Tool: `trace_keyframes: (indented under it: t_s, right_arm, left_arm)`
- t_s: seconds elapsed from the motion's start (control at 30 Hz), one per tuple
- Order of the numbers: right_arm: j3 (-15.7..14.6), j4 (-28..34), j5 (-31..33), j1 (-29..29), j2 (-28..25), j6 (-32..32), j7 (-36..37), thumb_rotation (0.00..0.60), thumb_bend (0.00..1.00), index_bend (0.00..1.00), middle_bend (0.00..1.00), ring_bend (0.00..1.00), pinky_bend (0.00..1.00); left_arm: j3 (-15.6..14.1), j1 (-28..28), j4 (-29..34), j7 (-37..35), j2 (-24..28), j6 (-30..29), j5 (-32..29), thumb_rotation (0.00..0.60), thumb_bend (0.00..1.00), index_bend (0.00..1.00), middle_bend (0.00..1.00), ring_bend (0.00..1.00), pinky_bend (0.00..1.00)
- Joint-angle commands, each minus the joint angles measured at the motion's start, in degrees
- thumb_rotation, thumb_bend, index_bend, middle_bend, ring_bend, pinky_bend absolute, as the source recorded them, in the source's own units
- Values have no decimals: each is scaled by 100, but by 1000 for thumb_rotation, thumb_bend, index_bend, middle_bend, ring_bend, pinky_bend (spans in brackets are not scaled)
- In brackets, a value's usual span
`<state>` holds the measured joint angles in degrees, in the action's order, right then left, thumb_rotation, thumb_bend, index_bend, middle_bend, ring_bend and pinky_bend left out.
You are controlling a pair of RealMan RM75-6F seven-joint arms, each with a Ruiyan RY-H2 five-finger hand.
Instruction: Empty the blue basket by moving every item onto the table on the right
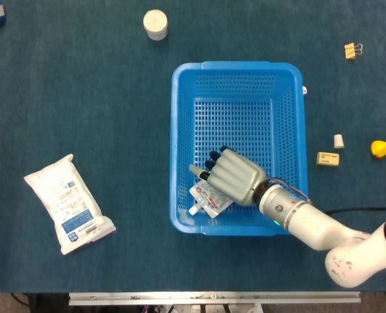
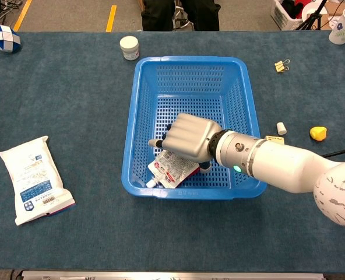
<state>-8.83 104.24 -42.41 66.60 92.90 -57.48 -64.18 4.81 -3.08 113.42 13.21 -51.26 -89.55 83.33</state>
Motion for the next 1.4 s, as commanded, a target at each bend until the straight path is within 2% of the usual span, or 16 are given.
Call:
trace_keyframes:
  t_s: [0.03, 0.3, 0.47, 0.67, 0.77, 0.97, 1.1, 1.23, 1.4]
  right_arm:
    - [-19, -37, -46, -40, 61, -58, -22, 600, 14, 83, 309, 224, 387]
    - [4, -120, -106, -116, 191, -189, -82, 600, 135, 88, 338, 237, 388]
    - [14, -186, -249, -210, 251, -247, -18, 600, 277, 181, 424, 313, 413]
    - [63, -232, -355, -282, 266, -244, 49, 600, 396, 279, 490, 383, 451]
    - [124, -207, -485, -318, 169, -220, 195, 600, 422, 334, 528, 422, 474]
    - [286, 74, -719, -367, -348, -159, 569, 600, 423, 389, 575, 478, 511]
    - [360, 416, -1016, -419, -881, -98, 930, 600, 423, 399, 582, 487, 516]
    - [431, 834, -1533, -582, -1645, -271, 1352, 600, 423, 409, 589, 491, 516]
    - [430, 1157, -1873, -914, -2695, -588, 1822, 600, 423, 409, 589, 491, 516]
  left_arm:
    - [0, -1, -28, -29, -2, 9, -13, 600, 299, 390, 271, 249, 112]
    - [4, -12, -107, -147, 15, 44, -34, 600, 298, 390, 271, 249, 111]
    - [10, -23, -139, -215, 28, 60, -35, 600, 298, 390, 271, 249, 111]
    - [12, -32, -144, -268, 50, 75, -33, 600, 299, 390, 271, 249, 111]
    - [10, -34, -142, -282, 64, 83, -35, 600, 298, 390, 271, 249, 111]
    - [15, -47, -133, -247, 56, 94, -50, 600, 298, 390, 271, 249, 111]
    - [11, -50, -114, -209, 48, 92, -47, 600, 299, 390, 271, 249, 111]
    - [34, -107, -82, -127, 8, 143, -51, 600, 299, 390, 271, 249, 111]
    - [40, -133, -60, -82, -5, 164, -54, 600, 299, 390, 271, 249, 111]
